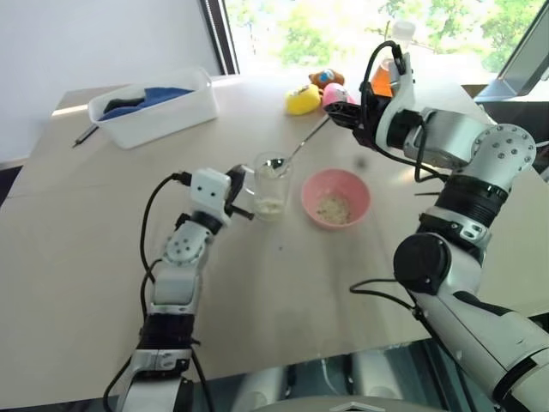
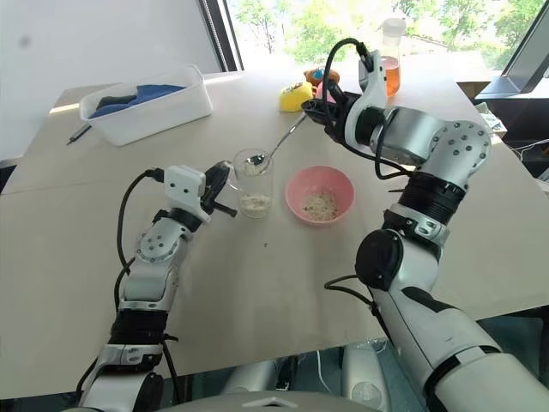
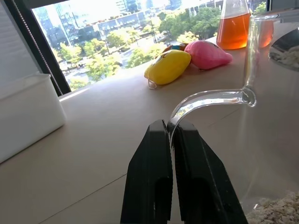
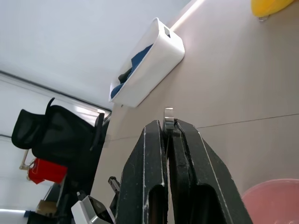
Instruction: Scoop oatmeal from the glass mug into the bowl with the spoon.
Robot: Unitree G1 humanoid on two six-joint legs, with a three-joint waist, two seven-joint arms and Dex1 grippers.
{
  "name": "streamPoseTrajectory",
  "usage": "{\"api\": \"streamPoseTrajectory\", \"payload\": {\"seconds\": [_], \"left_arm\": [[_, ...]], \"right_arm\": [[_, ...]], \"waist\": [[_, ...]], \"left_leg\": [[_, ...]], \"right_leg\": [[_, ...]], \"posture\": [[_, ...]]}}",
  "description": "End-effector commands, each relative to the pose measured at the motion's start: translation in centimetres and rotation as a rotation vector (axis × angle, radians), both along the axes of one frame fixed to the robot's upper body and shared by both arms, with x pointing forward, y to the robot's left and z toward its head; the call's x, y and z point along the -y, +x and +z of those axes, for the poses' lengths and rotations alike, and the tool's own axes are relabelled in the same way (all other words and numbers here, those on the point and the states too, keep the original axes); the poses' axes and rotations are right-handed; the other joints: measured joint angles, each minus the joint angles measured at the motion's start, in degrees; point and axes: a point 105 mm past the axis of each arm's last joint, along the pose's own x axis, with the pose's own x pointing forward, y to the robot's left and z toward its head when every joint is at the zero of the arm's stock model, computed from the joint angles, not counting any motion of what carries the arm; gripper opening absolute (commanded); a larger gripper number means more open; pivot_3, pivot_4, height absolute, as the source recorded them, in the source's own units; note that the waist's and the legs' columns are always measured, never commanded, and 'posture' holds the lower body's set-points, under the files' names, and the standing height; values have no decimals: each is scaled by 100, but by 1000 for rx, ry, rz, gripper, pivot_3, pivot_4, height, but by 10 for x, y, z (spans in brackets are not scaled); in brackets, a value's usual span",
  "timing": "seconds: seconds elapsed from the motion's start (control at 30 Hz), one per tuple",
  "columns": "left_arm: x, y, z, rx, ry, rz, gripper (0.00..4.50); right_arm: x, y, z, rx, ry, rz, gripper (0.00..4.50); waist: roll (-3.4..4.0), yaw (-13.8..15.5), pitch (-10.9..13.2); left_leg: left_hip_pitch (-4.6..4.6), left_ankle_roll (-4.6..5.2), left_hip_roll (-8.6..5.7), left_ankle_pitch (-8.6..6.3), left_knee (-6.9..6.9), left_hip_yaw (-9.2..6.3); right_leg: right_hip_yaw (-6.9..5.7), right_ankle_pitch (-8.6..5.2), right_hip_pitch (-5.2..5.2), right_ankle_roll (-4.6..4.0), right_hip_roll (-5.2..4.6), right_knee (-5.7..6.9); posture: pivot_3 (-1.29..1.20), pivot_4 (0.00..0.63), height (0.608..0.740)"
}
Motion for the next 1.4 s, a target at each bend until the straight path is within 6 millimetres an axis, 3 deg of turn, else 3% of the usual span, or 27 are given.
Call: {"api": "streamPoseTrajectory", "payload": {"seconds": [0.03, 0.37, 0.73, 0.93, 1.13, 1.4], "left_arm": [[9, 1, -4, -11, 16, -39, 9], [8, 2, -6, -18, 21, -43, 9], [7, 4, -10, -30, 25, -45, 9], [6, 7, -10, -32, 29, -42, 9], [6, 8, -10, -31, 28, -40, 9], [5, 6, -12, -38, 23, -36, 9]], "right_arm": [[3, -5, 22, 60, 58, 17, 0], [9, -8, 25, 59, 115, 12, 0], [29, -12, 39, 123, 155, -10, 0], [46, -15, 37, 135, 164, -37, 0], [63, -15, 25, 113, 111, -77, 0], [84, -14, -12, 23, -14, -108, 0]], "waist": [[0, -1, 0], [0, -7, 0], [0, -6, 0], [0, -2, -1], [0, -1, -1], [3, 5, -12]], "left_leg": [[0, 0, 0, 0, 0, 0], [0, 0, 1, 0, 0, 0], [0, 0, 1, 0, 0, 1], [-1, 1, 0, 0, 0, 1], [-1, 1, 1, 0, 0, 3], [0, 3, 1, 1, 0, 8]], "right_leg": [[0, 0, 0, 0, 0, 0], [1, 0, 0, 0, 0, 1], [2, 0, 0, 0, 0, 1], [2, 0, 0, 0, -1, 0], [3, 0, 0, 0, -3, 1], [8, 0, 2, 1, -5, 0]], "posture": [[0, 150, 740], [0, 150, 740], [0, 150, 740], [0, 150, 740], [0, 150, 740], [0, 150, 740]]}}
